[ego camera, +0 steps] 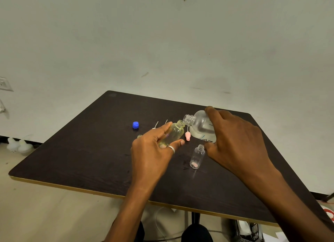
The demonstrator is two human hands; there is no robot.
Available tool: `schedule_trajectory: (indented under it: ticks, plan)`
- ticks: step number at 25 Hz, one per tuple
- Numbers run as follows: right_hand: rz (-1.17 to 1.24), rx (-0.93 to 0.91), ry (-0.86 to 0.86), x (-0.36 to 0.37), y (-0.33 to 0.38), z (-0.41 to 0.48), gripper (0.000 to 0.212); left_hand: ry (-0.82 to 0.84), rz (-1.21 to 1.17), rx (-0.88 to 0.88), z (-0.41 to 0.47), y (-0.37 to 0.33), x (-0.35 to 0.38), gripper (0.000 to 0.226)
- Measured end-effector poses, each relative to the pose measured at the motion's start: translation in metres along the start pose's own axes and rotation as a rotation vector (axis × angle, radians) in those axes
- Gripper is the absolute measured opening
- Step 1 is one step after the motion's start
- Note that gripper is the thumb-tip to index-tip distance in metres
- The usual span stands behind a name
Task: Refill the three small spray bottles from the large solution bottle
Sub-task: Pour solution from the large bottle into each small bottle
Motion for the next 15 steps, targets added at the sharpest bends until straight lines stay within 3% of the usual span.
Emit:
schedule_trajectory:
  ticks: [15]
  plan:
    - [-0.052, -0.024, -0.008, 0.0006, -0.002, 0.002, 0.079, -0.004, 0.01, -0.004, 0.0001, 0.0003, 0.0014, 0.062]
Point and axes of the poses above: each hand's wrist, its own z-axis towards the middle knuckle, its own x-axis out of the palm, y = z × x, the point moved 1 cm from there along z, towards the middle knuckle, and after that the axes turned 14 degrees about -x, right-handed, at the moved point
